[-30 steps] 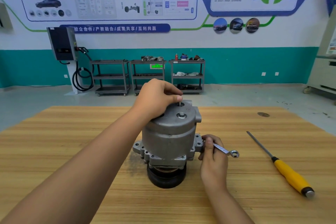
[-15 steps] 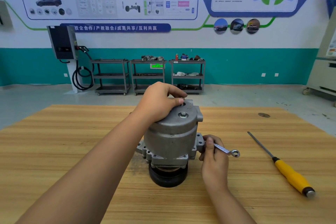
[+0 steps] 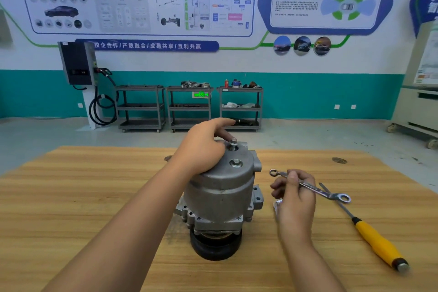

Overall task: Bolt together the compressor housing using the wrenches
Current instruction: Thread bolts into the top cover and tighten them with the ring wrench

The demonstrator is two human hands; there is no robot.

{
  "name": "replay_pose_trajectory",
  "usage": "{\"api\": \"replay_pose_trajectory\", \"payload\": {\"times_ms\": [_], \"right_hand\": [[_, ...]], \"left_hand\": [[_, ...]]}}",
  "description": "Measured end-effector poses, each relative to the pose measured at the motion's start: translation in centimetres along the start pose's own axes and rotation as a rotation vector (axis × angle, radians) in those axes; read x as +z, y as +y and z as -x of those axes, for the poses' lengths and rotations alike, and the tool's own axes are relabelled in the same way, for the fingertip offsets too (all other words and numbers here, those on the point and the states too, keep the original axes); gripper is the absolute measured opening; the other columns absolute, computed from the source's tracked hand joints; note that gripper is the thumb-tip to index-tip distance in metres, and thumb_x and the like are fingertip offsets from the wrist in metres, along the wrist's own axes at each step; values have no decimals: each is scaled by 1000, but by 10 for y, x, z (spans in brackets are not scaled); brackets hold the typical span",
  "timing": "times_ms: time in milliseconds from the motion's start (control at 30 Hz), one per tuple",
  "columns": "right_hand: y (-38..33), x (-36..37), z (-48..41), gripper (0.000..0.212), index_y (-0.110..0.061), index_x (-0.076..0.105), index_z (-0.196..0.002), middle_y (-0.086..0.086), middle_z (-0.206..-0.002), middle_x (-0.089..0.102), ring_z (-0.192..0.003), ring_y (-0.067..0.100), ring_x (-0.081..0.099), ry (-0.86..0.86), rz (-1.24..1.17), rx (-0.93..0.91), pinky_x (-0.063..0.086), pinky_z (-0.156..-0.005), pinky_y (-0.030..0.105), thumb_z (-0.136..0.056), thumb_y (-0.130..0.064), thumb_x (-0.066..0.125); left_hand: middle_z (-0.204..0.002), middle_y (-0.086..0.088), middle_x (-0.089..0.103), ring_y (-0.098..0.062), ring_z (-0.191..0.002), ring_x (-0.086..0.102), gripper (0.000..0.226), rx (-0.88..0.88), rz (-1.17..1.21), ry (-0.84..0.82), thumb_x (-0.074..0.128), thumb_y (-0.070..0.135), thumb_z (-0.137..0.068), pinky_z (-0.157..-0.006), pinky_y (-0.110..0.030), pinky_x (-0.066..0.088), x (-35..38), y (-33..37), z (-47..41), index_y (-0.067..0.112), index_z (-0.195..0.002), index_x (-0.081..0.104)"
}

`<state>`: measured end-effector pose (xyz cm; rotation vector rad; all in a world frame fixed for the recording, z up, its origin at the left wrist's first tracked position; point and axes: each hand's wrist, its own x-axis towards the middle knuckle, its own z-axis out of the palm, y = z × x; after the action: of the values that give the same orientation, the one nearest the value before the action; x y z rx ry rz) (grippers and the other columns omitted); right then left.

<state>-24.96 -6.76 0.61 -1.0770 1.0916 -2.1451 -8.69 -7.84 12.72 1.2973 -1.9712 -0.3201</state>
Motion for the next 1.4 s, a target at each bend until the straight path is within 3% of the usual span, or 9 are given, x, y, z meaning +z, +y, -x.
{"api": "replay_pose_trajectory", "payload": {"times_ms": [67, 233, 367, 667, 833, 1000, 1133, 1267, 1400], "right_hand": [[-22, 6, -13, 14, -20, 50, -91, -2, -62, 66, -56, 6, 57, -63, -123, -10, 47, -55, 16, -100, -22, 39], [-61, 32, -38, 19, -17, 54, -85, 2, -68, 72, -74, 15, 68, -371, -224, -48, 48, -75, 29, -84, -36, 52], [-59, 42, -43, 19, -16, 60, -82, 2, -70, 72, -80, 18, 68, -501, -141, -14, 44, -93, 46, -76, -35, 60], [-48, 43, -53, 10, -20, 66, -74, 3, -70, 72, -75, 14, 68, -557, -183, 61, 47, -81, 34, -76, -28, 61], [-49, 43, -62, 13, -23, 67, -65, 1, -78, 70, -74, 13, 63, -637, -224, 112, 50, -68, 24, -76, -23, 60], [-51, 41, -67, 11, -13, 54, -75, 6, -84, 73, -79, 15, 67, -705, -263, 140, 53, -73, 25, -86, -13, 51], [-48, 42, -62, 9, -14, 51, -75, 5, -86, 73, -77, 16, 64, -652, -230, 106, 47, -77, 31, -81, -20, 54], [-47, 40, -55, 9, -21, 59, -74, 8, -96, 73, -91, 20, 68, -713, -292, 69, 54, -80, 30, -82, -20, 55], [-47, 41, -45, 10, -25, 60, -74, 6, -94, 74, -94, 23, 67, -646, -222, -10, 54, -83, 36, -83, -25, 56]], "left_hand": [[-88, 24, 61, -4, -89, 53, 60, -22, 38, 6, 41, -6, -85, -52, -12, 37, 0, -2, 0, 30, -132, 47], [-107, 10, 61, -12, -110, 53, 56, -52, 59, 34, 39, -10, -81, -87, -25, 44, 0, -3, 0, 26, -122, 55], [-121, 6, 61, -12, -114, 53, 50, -53, -27, 46, 43, -5, -82, -87, -24, 41, 0, -6, 1, 25, -118, 61], [-116, 6, 65, -8, -110, 56, 47, -41, -22, -18, 44, -4, -82, -90, -18, 39, -4, -7, -2, 22, -116, 63], [-117, 12, 65, 3, -98, 52, 47, -20, -16, -79, 43, -2, -87, -73, -1, 33, -7, -11, -4, 28, -115, 65], [-121, 11, 63, -5, -110, 53, 41, -25, 35, -63, 44, 3, -90, -88, -16, 37, -2, -12, -2, 28, -115, 65], [-122, 11, 62, -5, -105, 51, 38, -31, 31, -32, 44, 6, -93, -85, -19, 35, 1, -13, -1, 28, -117, 64], [-120, 12, 62, -4, -104, 50, 42, -45, 65, -15, 42, 5, -90, -85, -19, 36, 3, -15, 2, 30, -117, 62], [-118, 13, 61, -7, -103, 51, 43, -76, 99, 1, 40, 4, -89, -80, -21, 38, 4, -17, 3, 31, -115, 61]]}}
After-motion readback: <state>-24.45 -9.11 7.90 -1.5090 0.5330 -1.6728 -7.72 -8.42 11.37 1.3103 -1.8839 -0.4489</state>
